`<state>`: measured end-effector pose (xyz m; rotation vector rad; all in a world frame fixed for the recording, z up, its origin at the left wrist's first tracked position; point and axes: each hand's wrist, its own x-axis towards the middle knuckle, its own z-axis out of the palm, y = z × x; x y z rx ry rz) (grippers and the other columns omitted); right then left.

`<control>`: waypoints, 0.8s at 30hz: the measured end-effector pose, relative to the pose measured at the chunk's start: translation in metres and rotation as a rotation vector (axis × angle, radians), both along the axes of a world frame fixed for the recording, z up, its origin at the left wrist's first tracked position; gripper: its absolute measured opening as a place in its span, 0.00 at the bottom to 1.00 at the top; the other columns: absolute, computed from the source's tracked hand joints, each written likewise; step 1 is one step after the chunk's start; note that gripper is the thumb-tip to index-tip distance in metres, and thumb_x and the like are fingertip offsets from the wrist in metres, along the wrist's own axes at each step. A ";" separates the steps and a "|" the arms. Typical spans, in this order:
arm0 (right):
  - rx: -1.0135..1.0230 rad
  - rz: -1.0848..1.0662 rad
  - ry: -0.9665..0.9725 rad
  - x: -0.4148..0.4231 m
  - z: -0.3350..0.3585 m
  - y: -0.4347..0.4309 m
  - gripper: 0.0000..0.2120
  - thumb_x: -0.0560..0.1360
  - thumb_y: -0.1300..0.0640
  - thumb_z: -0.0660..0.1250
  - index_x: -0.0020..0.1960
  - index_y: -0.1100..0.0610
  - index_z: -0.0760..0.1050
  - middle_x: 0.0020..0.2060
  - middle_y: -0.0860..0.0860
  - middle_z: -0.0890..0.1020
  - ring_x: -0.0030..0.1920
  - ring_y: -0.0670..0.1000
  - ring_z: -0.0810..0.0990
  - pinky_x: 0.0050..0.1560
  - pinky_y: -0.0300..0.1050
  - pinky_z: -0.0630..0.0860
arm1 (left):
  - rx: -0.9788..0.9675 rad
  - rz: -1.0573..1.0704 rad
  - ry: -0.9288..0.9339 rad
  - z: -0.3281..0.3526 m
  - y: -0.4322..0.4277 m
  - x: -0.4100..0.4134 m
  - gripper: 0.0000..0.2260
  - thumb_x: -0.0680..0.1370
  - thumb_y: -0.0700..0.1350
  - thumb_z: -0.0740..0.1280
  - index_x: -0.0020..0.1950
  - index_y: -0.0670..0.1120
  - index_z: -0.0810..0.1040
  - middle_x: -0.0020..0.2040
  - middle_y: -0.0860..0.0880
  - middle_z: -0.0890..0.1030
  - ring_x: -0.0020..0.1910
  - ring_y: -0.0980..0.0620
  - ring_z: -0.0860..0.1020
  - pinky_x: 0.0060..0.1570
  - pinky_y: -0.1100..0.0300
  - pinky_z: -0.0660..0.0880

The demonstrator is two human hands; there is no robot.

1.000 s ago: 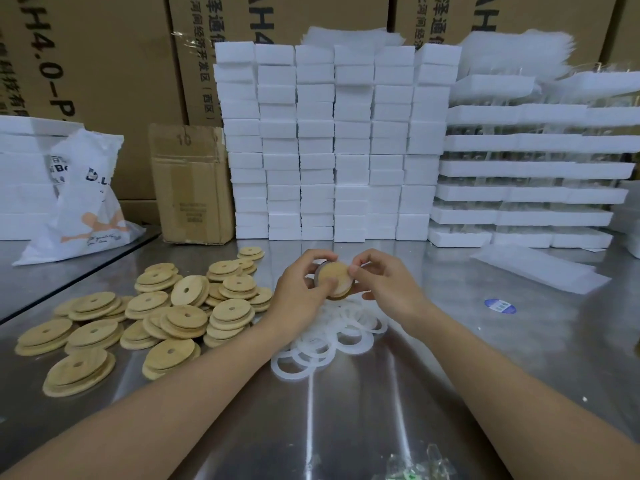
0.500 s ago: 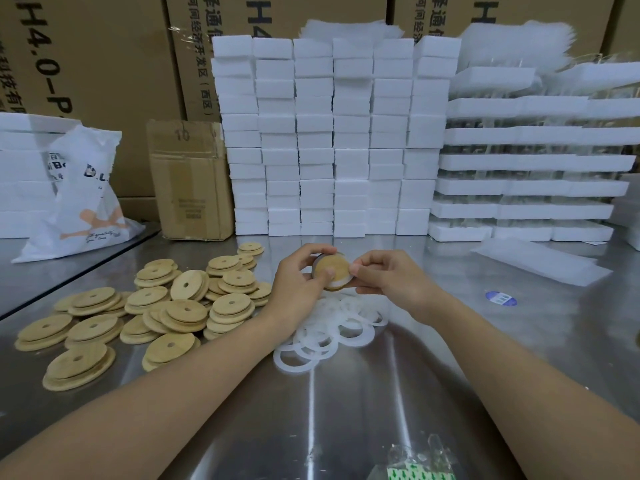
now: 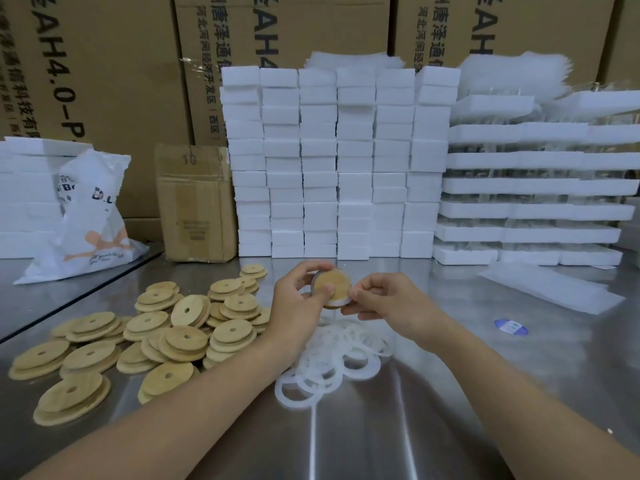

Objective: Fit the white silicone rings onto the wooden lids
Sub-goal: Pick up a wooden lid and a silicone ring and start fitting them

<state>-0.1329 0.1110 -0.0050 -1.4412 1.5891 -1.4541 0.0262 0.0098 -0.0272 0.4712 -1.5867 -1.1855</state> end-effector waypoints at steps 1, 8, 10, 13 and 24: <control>0.008 -0.005 0.005 0.000 0.000 0.001 0.09 0.83 0.58 0.70 0.52 0.65 0.81 0.46 0.58 0.90 0.50 0.52 0.90 0.50 0.38 0.84 | 0.002 0.003 -0.002 0.000 0.001 0.000 0.19 0.79 0.33 0.73 0.53 0.60 0.86 0.53 0.60 0.87 0.57 0.58 0.84 0.49 0.63 0.81; -0.064 -0.066 -0.043 0.008 0.005 0.002 0.05 0.81 0.60 0.71 0.50 0.62 0.81 0.45 0.57 0.89 0.48 0.51 0.90 0.52 0.45 0.85 | 0.044 0.001 0.028 0.005 0.005 0.003 0.23 0.81 0.38 0.73 0.61 0.68 0.79 0.52 0.52 0.88 0.50 0.54 0.87 0.48 0.59 0.84; -0.083 -0.095 -0.023 0.008 0.007 0.003 0.03 0.80 0.59 0.71 0.49 0.58 0.82 0.46 0.56 0.89 0.48 0.50 0.89 0.52 0.48 0.84 | 0.013 -0.021 0.011 0.006 0.006 0.003 0.25 0.81 0.38 0.72 0.63 0.70 0.79 0.55 0.51 0.85 0.51 0.56 0.86 0.46 0.61 0.83; -0.121 -0.134 0.003 0.007 0.009 0.003 0.04 0.79 0.57 0.71 0.47 0.52 0.84 0.44 0.51 0.88 0.47 0.46 0.87 0.48 0.42 0.83 | -0.093 -0.088 -0.045 0.003 0.007 0.004 0.24 0.80 0.39 0.74 0.65 0.68 0.80 0.57 0.50 0.82 0.50 0.55 0.87 0.45 0.64 0.82; -0.134 -0.097 0.092 -0.002 0.009 0.003 0.01 0.77 0.60 0.77 0.47 0.57 0.85 0.38 0.47 0.88 0.39 0.40 0.84 0.41 0.30 0.77 | -0.193 -0.049 -0.225 -0.003 0.004 0.006 0.17 0.78 0.43 0.78 0.64 0.60 0.85 0.54 0.60 0.86 0.53 0.50 0.86 0.53 0.49 0.86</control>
